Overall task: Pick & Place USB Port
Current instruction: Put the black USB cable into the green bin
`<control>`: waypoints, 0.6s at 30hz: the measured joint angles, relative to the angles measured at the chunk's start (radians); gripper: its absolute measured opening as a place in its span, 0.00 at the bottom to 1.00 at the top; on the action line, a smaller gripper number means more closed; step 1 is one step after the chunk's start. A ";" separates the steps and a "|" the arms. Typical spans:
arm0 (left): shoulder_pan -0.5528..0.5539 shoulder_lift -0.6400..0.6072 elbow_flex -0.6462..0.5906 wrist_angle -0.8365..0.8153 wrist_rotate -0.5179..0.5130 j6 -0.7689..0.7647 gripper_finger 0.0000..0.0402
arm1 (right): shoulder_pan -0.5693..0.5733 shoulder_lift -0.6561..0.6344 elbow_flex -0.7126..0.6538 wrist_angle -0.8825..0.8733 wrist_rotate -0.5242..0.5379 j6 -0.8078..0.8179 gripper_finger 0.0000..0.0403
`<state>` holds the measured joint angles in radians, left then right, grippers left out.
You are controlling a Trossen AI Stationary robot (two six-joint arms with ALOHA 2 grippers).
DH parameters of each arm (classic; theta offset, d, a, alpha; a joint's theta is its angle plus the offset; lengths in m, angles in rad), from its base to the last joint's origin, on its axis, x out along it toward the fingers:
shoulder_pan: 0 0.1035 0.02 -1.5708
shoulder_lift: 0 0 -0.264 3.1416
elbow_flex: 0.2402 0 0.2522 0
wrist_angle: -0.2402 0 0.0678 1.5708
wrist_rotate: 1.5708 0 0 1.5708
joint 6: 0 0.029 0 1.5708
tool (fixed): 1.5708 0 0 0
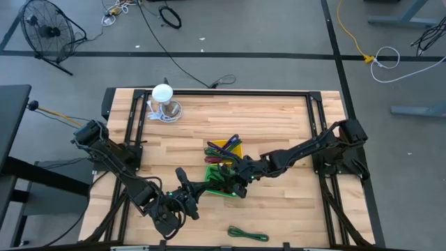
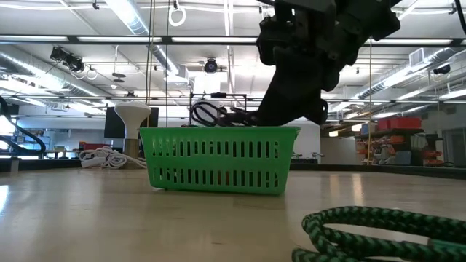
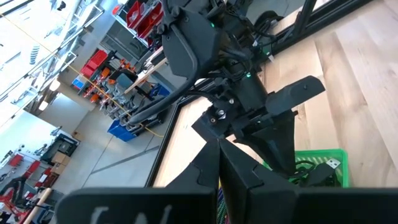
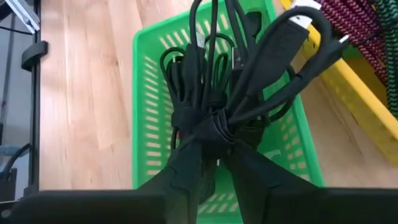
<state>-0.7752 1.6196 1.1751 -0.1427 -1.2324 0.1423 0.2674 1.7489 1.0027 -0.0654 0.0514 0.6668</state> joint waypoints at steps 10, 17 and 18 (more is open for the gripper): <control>0.000 0.000 0.000 -0.005 0.000 -0.001 0.03 | -0.059 -0.004 0.000 -0.018 -0.147 -0.051 0.25; 0.000 0.000 0.000 -0.010 0.000 -0.003 0.03 | -0.094 -0.039 0.000 -0.060 -0.153 -0.083 0.24; 0.000 0.000 0.000 -0.012 0.000 -0.006 0.03 | -0.098 -0.048 0.000 -0.073 -0.150 -0.083 0.24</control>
<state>-0.7753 1.6196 1.1751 -0.1544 -1.2324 0.1367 0.1691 1.7006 1.0027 -0.1385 -0.0988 0.5835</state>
